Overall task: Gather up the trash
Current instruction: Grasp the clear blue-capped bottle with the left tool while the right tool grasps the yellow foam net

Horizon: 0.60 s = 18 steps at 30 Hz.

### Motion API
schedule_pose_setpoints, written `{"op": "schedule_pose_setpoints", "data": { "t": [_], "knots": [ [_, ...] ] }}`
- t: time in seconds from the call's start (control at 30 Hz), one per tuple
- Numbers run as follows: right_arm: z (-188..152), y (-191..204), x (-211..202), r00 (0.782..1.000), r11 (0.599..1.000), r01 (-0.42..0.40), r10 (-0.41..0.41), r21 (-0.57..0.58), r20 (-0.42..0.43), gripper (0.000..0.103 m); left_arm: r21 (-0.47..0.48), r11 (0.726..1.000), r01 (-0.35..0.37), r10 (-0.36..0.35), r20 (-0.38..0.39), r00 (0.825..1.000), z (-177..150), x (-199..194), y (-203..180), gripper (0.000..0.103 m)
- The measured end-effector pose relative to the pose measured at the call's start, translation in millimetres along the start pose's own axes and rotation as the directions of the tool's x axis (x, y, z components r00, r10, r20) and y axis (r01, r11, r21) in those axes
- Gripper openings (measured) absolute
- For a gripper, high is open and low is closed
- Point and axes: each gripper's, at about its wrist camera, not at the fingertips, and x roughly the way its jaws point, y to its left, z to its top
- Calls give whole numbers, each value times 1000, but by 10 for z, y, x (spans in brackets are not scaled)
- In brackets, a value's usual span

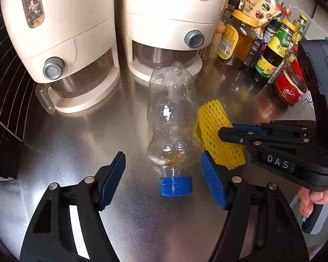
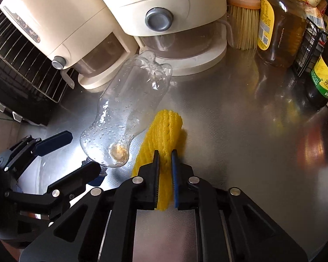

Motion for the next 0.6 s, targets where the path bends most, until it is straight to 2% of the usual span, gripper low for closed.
{"op": "schedule_pose_setpoints", "data": {
  "t": [0.47, 0.53, 0.57, 0.6],
  "knots": [
    [72, -298, -148, 999, 999, 29, -30, 31, 17, 11, -54, 999, -4, 2, -45, 999, 274, 433, 99, 67],
    [70, -313, -152, 999, 999, 29, -30, 32, 12, 11, -61, 998, 5, -8, -54, 998, 313, 484, 112, 63],
    [70, -320, -155, 1000, 999, 29, -29, 33, 11, 11, -71, 997, 22, -27, -62, 998, 317, 506, 117, 56],
    [68, -322, -157, 1000, 999, 27, -27, 36, 1, 11, -81, 996, 22, -27, -61, 998, 318, 508, 123, 56]
  ]
}}
